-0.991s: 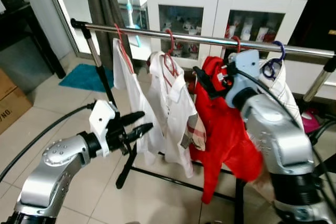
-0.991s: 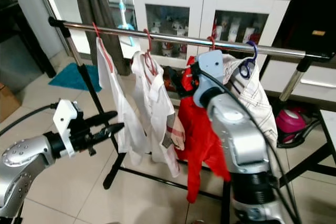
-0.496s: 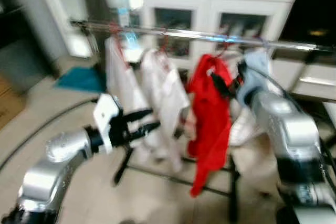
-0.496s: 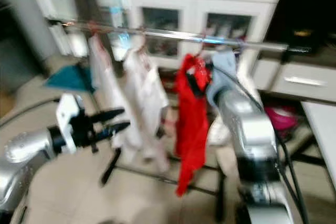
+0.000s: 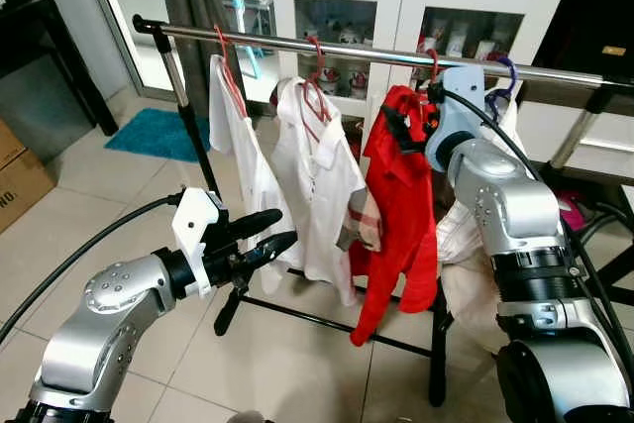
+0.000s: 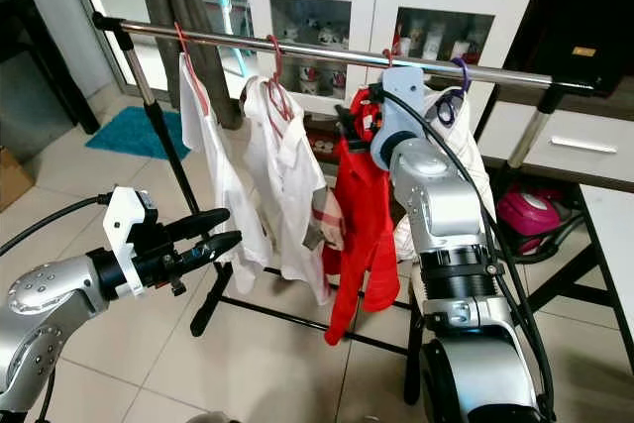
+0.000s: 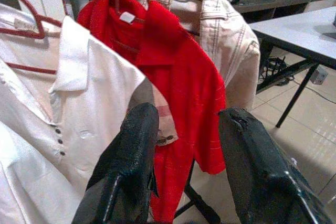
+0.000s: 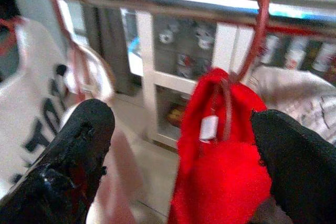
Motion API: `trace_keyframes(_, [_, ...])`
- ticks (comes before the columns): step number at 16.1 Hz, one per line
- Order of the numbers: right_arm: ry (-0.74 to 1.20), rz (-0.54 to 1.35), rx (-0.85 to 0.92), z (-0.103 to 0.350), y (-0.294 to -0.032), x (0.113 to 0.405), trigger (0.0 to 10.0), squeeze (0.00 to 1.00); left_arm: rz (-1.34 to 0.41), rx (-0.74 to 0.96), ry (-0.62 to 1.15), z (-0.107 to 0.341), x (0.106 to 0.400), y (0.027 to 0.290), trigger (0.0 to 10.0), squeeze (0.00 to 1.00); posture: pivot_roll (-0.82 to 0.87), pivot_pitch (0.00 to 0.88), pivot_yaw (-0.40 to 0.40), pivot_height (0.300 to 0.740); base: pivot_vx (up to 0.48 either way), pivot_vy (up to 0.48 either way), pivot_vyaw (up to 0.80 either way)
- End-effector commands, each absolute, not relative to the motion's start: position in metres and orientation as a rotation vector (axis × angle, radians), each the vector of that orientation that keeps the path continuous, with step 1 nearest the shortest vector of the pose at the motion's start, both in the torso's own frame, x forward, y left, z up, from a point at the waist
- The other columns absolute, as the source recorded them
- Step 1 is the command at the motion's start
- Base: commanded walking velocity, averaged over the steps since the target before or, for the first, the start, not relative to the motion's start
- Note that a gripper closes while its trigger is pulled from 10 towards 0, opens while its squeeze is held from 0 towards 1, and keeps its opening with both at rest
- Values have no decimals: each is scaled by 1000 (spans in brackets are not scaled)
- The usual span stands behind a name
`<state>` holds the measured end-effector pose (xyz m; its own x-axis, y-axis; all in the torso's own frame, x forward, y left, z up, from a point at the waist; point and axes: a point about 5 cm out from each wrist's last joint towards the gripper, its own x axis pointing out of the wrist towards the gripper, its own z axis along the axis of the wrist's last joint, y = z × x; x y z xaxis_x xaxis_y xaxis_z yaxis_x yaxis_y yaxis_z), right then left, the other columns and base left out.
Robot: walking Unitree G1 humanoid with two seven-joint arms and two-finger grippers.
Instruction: Hang hanger
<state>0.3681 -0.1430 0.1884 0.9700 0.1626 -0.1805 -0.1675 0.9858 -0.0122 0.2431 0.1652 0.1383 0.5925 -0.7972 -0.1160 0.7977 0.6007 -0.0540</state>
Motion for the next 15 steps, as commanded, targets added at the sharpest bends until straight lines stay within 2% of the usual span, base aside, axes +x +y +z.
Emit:
trace_keyframes(1, [165, 145, -25, 193, -146, 373, 10000, 0, -926, 21, 118, 143, 244, 166, 10000, 0, 9, 0, 42, 740, 0, 0, 0])
trace_keyframes(6, [174, 161, -36, 188, -135, 393, 10000, 0, -952, 30, 106, 146, 250, 163, 10000, 0, -6, 0, 55, 740, 0, 0, 0])
trace_keyframes(7, [179, 132, -32, 187, -139, 396, 9294, 0, -960, 33, 109, 146, 250, 161, 10000, 0, -3, 0, 58, 740, 0, 0, 0])
trace_keyframes(8, [192, 104, -36, 185, -143, 398, 2667, 0, -960, 31, 106, 146, 251, 161, 10000, 0, -3, 0, 45, 740, 0, 0, 0])
trace_keyframes(9, [212, 85, -33, 184, -145, 401, 0, 0, -958, 41, 102, 148, 253, 163, 10000, 0, -2, 0, 38, 740, 0, 0, 0])
trace_keyframes(15, [221, 63, -15, 184, -151, 409, 0, 0, -960, 56, 107, 148, 256, 167, 10000, 0, -3, 0, 50, 740, 0, 0, 0])
